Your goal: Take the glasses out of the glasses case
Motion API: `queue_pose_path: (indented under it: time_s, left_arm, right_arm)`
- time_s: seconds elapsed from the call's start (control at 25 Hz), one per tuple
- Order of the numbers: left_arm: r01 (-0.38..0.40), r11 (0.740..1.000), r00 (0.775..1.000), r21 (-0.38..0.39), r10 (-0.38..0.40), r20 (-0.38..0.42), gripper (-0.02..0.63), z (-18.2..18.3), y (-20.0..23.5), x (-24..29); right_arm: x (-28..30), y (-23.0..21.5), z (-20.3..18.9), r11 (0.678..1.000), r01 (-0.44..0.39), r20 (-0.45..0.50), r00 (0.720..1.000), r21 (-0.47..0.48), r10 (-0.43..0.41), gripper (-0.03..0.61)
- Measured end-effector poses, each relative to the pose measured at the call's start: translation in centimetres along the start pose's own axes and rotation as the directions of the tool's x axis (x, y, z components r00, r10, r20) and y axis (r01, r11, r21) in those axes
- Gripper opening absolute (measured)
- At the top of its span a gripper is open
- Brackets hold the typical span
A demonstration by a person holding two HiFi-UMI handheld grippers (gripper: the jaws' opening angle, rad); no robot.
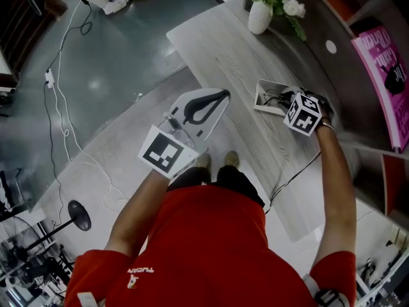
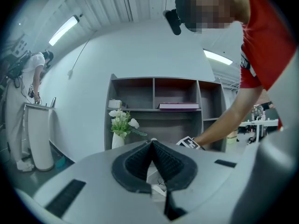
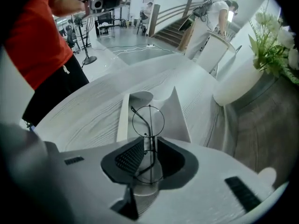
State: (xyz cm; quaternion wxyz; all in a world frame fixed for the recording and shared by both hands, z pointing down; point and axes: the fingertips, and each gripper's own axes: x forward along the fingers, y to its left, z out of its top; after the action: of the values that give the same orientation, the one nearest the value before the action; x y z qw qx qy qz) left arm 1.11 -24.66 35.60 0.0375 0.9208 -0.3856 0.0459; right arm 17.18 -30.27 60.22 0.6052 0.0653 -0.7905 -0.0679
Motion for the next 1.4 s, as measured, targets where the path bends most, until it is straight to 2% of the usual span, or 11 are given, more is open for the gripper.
queue_pose_path:
  time_s: [0.04, 0.2, 0.6, 0.76, 0.84, 1.04, 1.4]
  left_arm:
    - [-0.003, 1.0, 1.0, -0.002, 0.003, -0.001, 0.011, -0.1, 0.1, -0.1]
    - [-0.007, 1.0, 1.0, -0.007, 0.007, 0.0, 0.01, -0.1, 0.4, -0.7]
    - [0.017, 1.0, 1.0, -0.021, -0.017, -0.003, 0.011, -0.6, 0.8, -0.6]
    - [0.032, 0.999, 0.999, -0.025, -0.032, -0.004, 0.011, -0.8, 0.7, -0.4]
    - [0.039, 0.999, 0.999, -0.027, -0.039, -0.005, 0.011, -1.0, 0.6, -0.2]
    - [0.056, 0.998, 0.998, -0.032, -0.056, -0.009, 0.011, -1.5, 0.4, -0.2]
    - [0.094, 0.995, 0.995, -0.027, -0.094, -0.016, 0.011, -1.7, -0.3, -0.1]
  right_arm:
    - [0.2, 0.2, 0.0, 1.0, -0.018, -0.01, 1.0, 0.005, 0.018, 0.082]
    - [0.2, 0.3, 0.1, 0.997, -0.069, -0.027, 0.997, 0.019, 0.069, 0.077]
    - [-0.7, 0.1, 0.3, 0.999, -0.042, -0.016, 0.999, 0.019, 0.042, 0.072]
    - [-1.2, 0.0, 0.7, 1.0, 0.008, 0.003, 1.0, 0.018, -0.008, 0.068]
    - [-1.6, -0.1, 0.9, 0.999, 0.047, 0.015, 0.999, 0.012, -0.047, 0.023]
    - [-2.1, 0.0, 1.1, 0.993, 0.12, 0.03, 0.992, -0.007, -0.12, 0.015]
    - [-4.4, -0.1, 2.4, 0.946, 0.316, 0.062, 0.948, -0.076, -0.312, 0.014]
